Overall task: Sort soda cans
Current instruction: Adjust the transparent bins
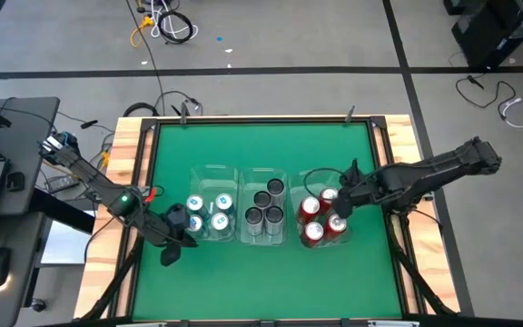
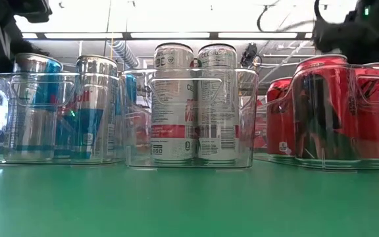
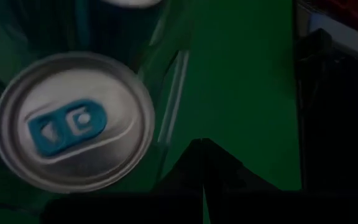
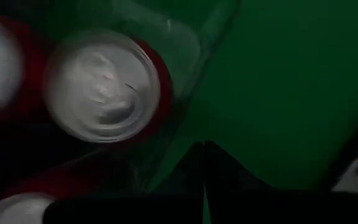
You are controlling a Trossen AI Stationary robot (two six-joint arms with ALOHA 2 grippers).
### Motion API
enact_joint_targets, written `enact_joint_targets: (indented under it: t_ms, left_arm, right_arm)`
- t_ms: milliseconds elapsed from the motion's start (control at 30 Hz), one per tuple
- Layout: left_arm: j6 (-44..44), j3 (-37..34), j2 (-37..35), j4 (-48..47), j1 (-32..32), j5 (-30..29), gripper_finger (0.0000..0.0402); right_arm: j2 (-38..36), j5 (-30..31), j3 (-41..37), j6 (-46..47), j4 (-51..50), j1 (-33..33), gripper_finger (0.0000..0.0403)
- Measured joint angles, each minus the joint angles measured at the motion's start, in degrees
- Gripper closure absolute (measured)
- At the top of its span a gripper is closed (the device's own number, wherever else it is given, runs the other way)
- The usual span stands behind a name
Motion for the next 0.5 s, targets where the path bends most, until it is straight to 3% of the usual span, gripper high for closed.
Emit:
enact_joint_targets:
  t_ms: [167, 333, 500]
  left_arm:
    - [2.7, 2.2, 0.0, -0.3, 0.0, -0.9, 0.0401]
    - [3.2, 3.1, 0.0, -0.3, 0.0, -1.4, 0.0401]
    - [3.2, 3.1, 0.0, 0.1, 0.0, -1.5, 0.0401]
  right_arm:
    - [-0.1, 1.9, 8.5, -11.9, -3.7, 3.6, 0.0403]
    - [0.3, -4.6, 11.2, -24.3, 5.0, 10.0, 0.0403]
    - [1.8, -9.7, 10.0, -30.9, 16.8, 15.5, 0.0403]
